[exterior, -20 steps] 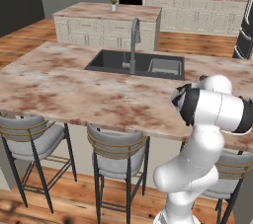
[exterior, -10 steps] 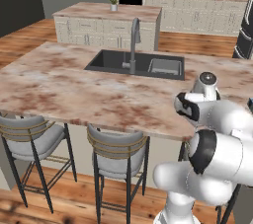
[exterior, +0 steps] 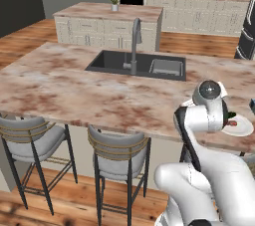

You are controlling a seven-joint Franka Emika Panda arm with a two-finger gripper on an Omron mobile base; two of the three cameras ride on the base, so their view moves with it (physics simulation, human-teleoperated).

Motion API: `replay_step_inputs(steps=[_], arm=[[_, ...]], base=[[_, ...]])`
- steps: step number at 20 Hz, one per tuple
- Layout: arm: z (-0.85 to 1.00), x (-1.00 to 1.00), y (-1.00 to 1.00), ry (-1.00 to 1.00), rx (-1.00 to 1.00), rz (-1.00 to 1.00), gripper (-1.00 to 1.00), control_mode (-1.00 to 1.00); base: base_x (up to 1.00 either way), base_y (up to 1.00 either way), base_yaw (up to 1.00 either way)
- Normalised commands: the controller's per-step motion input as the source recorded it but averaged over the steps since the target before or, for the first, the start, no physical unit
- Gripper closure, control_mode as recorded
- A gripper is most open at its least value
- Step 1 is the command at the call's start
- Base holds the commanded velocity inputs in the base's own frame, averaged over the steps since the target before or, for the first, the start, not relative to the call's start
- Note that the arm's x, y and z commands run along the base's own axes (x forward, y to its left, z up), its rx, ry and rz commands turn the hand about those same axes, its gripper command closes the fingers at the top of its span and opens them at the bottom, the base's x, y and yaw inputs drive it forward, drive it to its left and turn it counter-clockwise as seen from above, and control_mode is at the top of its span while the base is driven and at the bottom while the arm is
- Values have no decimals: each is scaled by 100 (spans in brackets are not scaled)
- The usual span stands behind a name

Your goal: Retrieve the tupperware and aluminum foil from the cabinet and place them on the dining counter near the plate with cucumber and kebab skewer to prepare for storing leftovers.

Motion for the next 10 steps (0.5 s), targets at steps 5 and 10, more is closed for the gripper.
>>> replay_step_inputs(steps=[5, 10], arm=[[100, -77, 21, -25, -2, 0, -100, -100], [100, -67, 31, -17, 0, 0, -100, -100]], base=[[0, 0, 0], [0, 0, 0]])
